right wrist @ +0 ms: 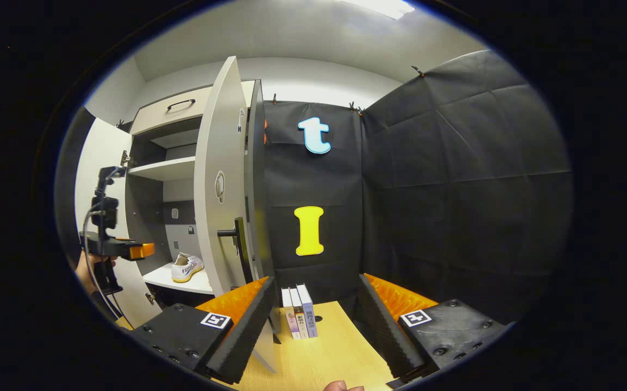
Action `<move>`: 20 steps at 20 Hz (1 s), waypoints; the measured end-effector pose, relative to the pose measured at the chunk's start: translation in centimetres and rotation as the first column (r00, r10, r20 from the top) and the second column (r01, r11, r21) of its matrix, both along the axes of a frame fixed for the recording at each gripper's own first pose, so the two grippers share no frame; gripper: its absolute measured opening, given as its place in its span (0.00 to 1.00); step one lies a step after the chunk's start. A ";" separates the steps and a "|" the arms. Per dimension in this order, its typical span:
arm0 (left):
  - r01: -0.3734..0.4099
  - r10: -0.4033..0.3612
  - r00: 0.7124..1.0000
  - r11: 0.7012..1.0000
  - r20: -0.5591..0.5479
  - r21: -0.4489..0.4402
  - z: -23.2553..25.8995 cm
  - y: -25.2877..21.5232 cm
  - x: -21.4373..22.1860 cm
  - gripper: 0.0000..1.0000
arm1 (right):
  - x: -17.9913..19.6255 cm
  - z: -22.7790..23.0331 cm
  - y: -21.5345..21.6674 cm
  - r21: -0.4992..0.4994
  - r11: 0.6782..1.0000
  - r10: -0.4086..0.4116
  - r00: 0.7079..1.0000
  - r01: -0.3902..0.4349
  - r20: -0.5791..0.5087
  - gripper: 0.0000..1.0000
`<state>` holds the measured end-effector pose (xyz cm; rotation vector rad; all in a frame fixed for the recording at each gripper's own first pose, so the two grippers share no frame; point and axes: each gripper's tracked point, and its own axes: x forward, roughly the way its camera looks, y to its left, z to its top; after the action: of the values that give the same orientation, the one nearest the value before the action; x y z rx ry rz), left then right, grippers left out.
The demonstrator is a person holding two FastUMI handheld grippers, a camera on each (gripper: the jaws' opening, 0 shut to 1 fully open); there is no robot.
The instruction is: Grab one shoe with the right hand and put it into the shoe cabinet, grab the other shoe with the left hand and put it into the shoe cabinet; then close the right door with the right hand and the left door with the left hand.
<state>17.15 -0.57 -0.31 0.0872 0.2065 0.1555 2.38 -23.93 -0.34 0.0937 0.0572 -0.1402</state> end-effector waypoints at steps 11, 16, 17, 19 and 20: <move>0.029 -0.026 0.997 0.999 0.068 -0.035 1.9 1.3 -11.7 0.98 | 7.2 -0.6 2.0 -0.027 0.997 0.077 0.996 -0.078 -0.041 0.97; 0.041 -0.040 0.999 0.999 0.036 -0.029 0.6 3.0 -14.9 0.98 | 7.5 -0.7 3.7 -0.040 0.993 0.105 0.994 -0.107 -0.042 0.94; 0.046 -0.045 0.999 0.998 0.032 -0.030 0.3 3.2 -15.4 0.98 | 7.5 -0.7 3.7 -0.035 0.994 0.101 0.994 -0.103 -0.038 0.94; 0.056 -0.055 0.998 0.997 0.024 -0.046 -0.1 3.7 -16.2 0.97 | 7.4 -0.7 4.0 -0.016 0.996 0.091 0.995 -0.092 -0.037 0.93; 0.057 -0.056 0.998 0.997 0.022 -0.053 -0.2 4.0 -16.5 0.97 | 7.3 -0.8 4.3 -0.010 0.996 0.087 0.995 -0.087 -0.039 0.93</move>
<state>0.64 3.41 -0.49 0.0375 0.1873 0.0939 9.65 -19.59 -1.11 0.0770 0.0986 -0.0555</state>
